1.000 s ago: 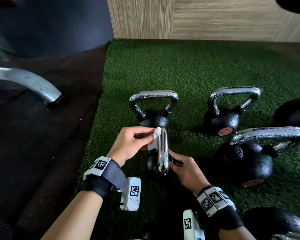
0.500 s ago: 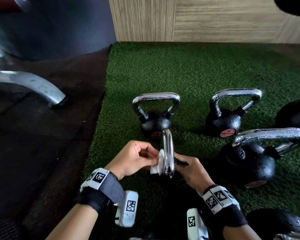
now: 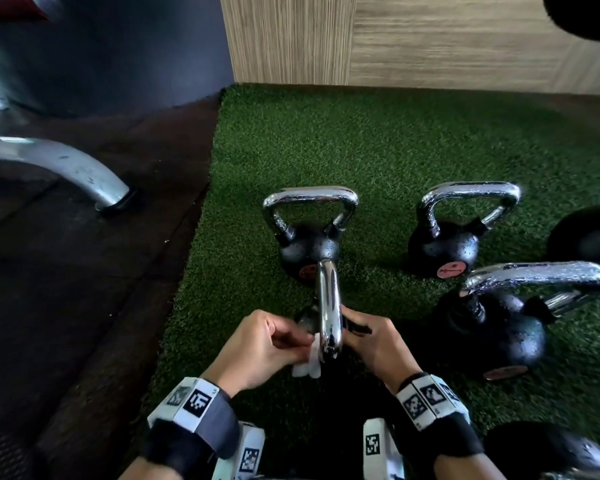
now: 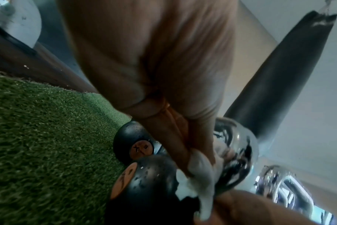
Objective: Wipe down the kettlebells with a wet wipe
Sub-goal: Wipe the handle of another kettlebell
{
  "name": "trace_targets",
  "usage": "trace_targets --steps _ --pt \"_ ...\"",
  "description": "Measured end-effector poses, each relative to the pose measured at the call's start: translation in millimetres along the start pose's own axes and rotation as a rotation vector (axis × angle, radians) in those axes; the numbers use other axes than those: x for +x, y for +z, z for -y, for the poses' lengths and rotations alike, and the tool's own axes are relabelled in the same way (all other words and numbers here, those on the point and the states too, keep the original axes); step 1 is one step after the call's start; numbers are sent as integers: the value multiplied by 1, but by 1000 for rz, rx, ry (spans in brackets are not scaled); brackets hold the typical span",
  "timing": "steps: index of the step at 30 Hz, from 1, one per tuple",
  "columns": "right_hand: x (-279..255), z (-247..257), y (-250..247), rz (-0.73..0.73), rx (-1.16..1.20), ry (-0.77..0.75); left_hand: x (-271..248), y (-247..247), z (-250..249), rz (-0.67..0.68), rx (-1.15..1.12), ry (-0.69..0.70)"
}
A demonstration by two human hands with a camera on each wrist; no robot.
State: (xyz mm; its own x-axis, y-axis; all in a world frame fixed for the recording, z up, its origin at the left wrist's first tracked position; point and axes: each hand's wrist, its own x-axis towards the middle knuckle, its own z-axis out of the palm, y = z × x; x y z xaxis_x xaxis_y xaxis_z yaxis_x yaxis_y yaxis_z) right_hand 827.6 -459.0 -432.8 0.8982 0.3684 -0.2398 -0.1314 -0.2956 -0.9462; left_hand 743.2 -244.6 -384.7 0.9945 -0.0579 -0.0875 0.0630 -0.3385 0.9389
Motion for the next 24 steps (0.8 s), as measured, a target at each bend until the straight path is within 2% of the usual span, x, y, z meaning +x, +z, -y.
trace_targets --steps 4,6,8,10,12,13,16,18,24 --pt "-3 9 1 4 -63 27 -2 5 1 -53 104 -57" --pt "-5 24 -1 -20 -237 46 -1 1 -3 -41 145 -42" --pt "-7 51 -7 -109 -531 48 2 -6 -9 -26 225 10" --pt "-13 83 -14 -284 -679 -34 5 -16 -18 -65 234 36" --pt "-20 113 -21 -409 -672 -209 10 -26 -29 -148 149 35" --pt "-24 126 -22 -402 -648 -306 12 -30 -35 -188 70 31" --pt "-38 158 -15 -180 -553 -502 18 -37 -53 -244 -277 14" --pt "-43 168 -4 -89 -490 -575 20 -39 -65 -219 -485 2" --pt "-44 166 9 -195 -326 -637 25 -40 -72 -149 -589 -10"
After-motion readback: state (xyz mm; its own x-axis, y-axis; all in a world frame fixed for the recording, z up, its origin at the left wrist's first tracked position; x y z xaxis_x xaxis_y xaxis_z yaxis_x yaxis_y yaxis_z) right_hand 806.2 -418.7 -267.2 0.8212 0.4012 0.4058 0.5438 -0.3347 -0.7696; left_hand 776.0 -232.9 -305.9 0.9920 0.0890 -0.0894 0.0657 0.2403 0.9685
